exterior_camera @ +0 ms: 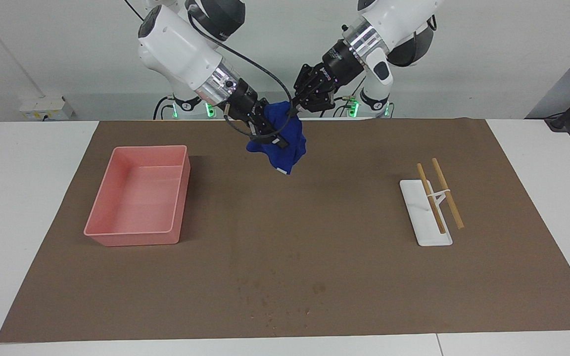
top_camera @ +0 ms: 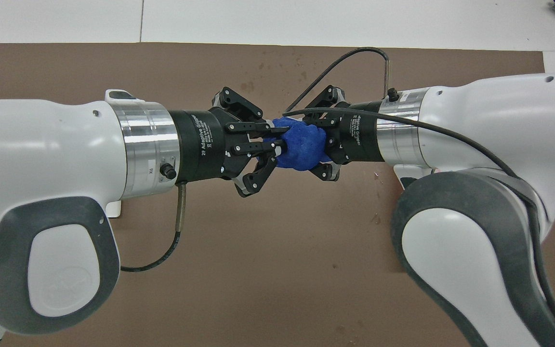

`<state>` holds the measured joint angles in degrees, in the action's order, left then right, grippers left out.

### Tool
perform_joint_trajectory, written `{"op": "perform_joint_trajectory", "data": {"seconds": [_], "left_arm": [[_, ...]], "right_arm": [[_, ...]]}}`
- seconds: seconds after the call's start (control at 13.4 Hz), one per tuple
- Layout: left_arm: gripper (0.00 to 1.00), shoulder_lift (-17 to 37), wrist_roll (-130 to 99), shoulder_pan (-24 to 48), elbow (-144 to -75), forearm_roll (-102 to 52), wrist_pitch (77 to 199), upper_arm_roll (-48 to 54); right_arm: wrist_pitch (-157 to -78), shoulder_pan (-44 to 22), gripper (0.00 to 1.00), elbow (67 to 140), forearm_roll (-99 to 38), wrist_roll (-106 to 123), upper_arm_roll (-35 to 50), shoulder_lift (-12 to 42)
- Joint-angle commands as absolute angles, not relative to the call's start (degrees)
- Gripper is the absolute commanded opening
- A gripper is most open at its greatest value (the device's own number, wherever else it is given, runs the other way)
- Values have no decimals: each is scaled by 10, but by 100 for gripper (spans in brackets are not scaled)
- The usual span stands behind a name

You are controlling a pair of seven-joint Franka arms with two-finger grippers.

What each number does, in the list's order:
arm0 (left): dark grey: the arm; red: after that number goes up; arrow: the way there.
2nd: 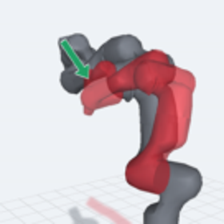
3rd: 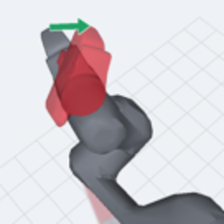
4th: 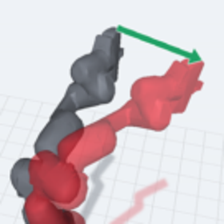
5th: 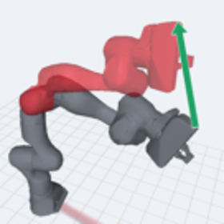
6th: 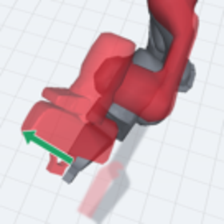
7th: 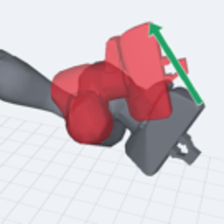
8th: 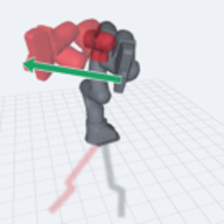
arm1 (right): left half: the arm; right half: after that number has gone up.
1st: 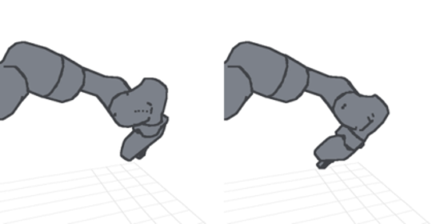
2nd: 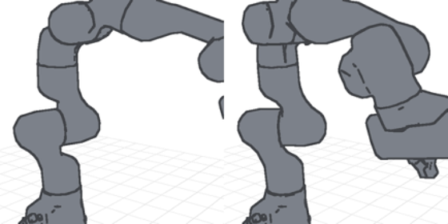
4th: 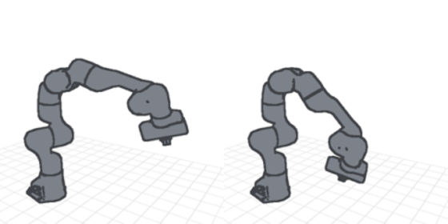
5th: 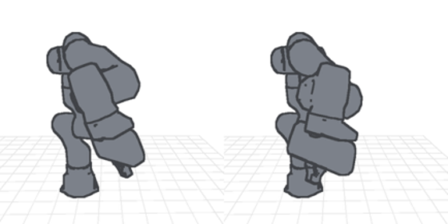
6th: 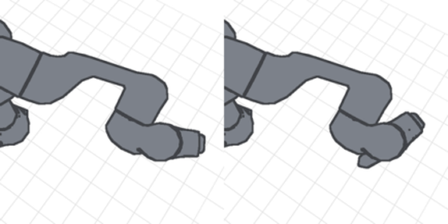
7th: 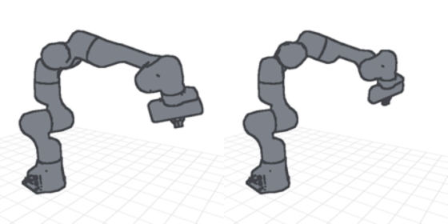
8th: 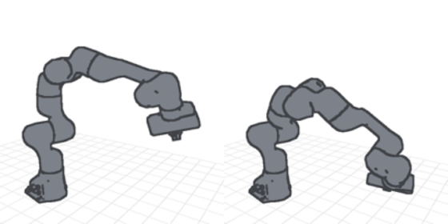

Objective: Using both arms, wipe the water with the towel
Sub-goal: 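Carry the towel with the right gripper while the left gripper withdraws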

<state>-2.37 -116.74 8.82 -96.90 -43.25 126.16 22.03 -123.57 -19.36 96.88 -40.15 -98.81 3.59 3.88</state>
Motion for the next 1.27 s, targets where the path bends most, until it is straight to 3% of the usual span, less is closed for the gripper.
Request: {"op": "perform_joint_trajectory", "data": {"seconds": [0.0,0.3,0.52,0.9,1.2], "left_arm": [[100,-34,-1171,87,-977,-436,1264,212],[100,-37,-1156,53,-989,-309,1257,212],[100,-59,-1003,6,-1040,-287,1258,212],[100,-67,-594,-50,-1068,-218,1195,211],[100,-57,-379,-83,-1025,-73,1086,209]], "right_arm": [[-1283,-191,0,985,-396,-964,36,32],[-1317,-178,0,1004,-370,-871,35,34],[-1334,-163,0,1012,-335,-730,34,67],[-1354,-149,0,1013,-143,-580,34,141],[-1356,-131,0,1063,30,-508,34,166]]}}
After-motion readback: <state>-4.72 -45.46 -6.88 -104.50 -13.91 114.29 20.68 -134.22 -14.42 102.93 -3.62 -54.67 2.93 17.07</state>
